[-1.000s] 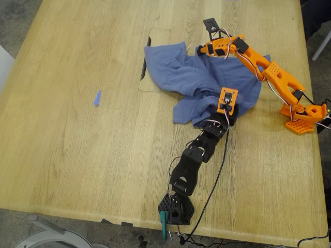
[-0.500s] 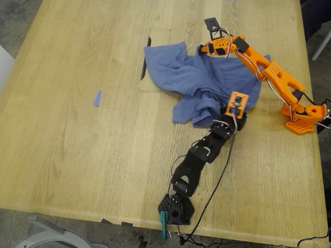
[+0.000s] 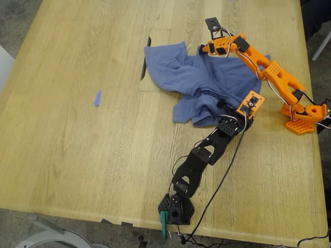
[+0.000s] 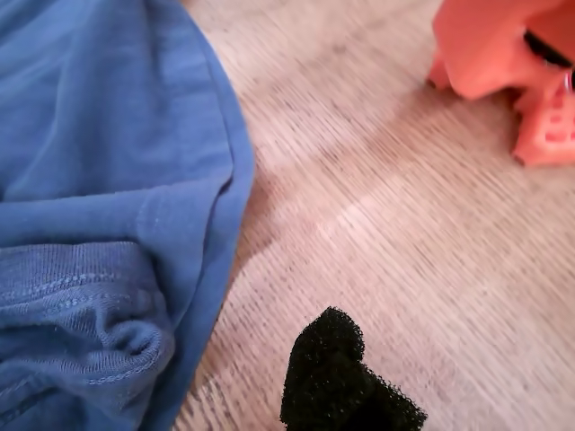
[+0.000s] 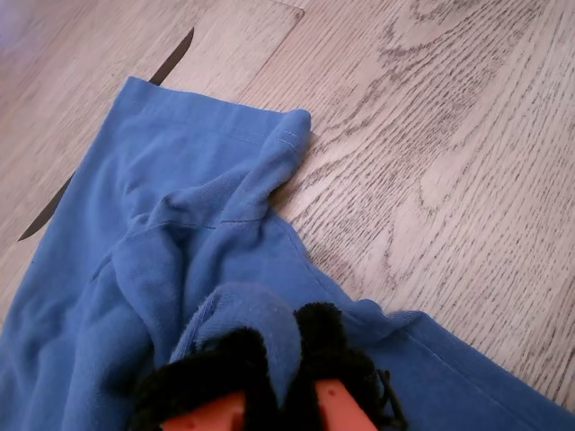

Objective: Fold a T-shirt

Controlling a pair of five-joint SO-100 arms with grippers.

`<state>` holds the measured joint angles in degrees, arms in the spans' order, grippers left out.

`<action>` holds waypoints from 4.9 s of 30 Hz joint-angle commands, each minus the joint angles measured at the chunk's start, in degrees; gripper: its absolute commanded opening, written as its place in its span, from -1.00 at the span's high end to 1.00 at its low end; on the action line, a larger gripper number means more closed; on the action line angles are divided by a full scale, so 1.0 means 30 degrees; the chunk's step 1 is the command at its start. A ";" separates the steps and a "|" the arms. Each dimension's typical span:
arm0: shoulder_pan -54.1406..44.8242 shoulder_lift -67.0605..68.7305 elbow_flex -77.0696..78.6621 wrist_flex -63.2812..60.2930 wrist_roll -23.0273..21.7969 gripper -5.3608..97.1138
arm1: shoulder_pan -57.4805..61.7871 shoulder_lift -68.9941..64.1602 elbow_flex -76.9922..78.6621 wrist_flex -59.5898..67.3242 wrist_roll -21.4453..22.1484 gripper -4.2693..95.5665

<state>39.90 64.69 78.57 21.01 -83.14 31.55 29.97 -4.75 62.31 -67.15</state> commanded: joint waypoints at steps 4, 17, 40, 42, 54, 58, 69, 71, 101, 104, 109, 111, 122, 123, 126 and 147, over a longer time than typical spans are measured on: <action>0.0908 0.0117 -0.2168 0.1377 0.2783 -0.47 | -0.0088 0.1113 -0.1113 0.0117 -0.0088 0.92; 0.0264 -0.2637 -0.2754 0.1787 0.5479 -0.47 | -0.0176 0.1318 -0.1113 0.0234 -0.0117 0.92; -0.4746 -0.5742 -0.3662 0.1904 0.6533 -0.48 | -0.0557 0.1377 -0.1113 -0.0146 -0.0059 0.92; -0.5303 -0.5918 -0.3574 0.1875 0.6563 -0.48 | -0.0527 0.1406 -0.1113 -0.0117 -0.0059 0.92; -0.7119 -0.6211 -0.2402 0.1201 0.7588 -0.22 | -0.0352 0.1465 -0.1113 -0.0117 -0.0088 0.92; -0.7061 -0.6064 -0.1904 0.0908 0.7529 -0.05 | -0.0293 0.1436 -0.1113 -0.0146 -0.0088 0.92; -0.6709 -0.5508 0.0352 -0.0850 0.6797 0.56 | -0.0205 0.1260 -0.1113 -0.0234 -0.0088 0.92; -0.6738 -0.5391 0.0498 -0.1055 0.6475 0.67 | -0.0205 0.1260 -0.1113 -0.0088 -0.0088 0.92; -0.9258 0.9346 0.5039 -0.3105 0.4951 0.90 | -0.3311 0.8145 -0.1113 0.0938 -0.0498 0.92; -0.9580 1.1865 0.6006 -0.3076 0.4688 0.90 | -0.3486 0.8994 -0.1113 0.0439 -0.0645 0.92; -1.0049 1.5059 0.6504 -0.3164 0.4365 0.90 | -0.3955 1.0225 -0.1113 -0.1084 -0.0820 0.92; -1.0107 1.5850 0.6328 -0.3398 0.4336 0.90 | -0.4102 1.0693 -0.1113 -0.1494 -0.0879 0.92; -0.9727 1.9687 0.6211 -0.5713 0.4395 0.90 | -0.6357 1.2803 -0.1113 -0.4131 -0.1084 0.92; -0.9697 2.0068 0.6240 -0.5801 0.4395 0.90 | -0.6475 1.2949 -0.1113 -0.4395 -0.1113 0.92; -0.9639 2.1123 0.6270 -0.6152 0.4424 0.90 | -0.6621 1.3301 -0.1113 -0.5420 -0.1260 0.92; -0.7002 2.8242 0.8701 -1.1484 0.2402 0.90 | -0.9258 1.5293 -0.1143 -1.1953 -0.2314 0.92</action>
<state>18.02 142.56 106.00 -9.49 -75.06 4.48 70.93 -5.36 27.16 -73.48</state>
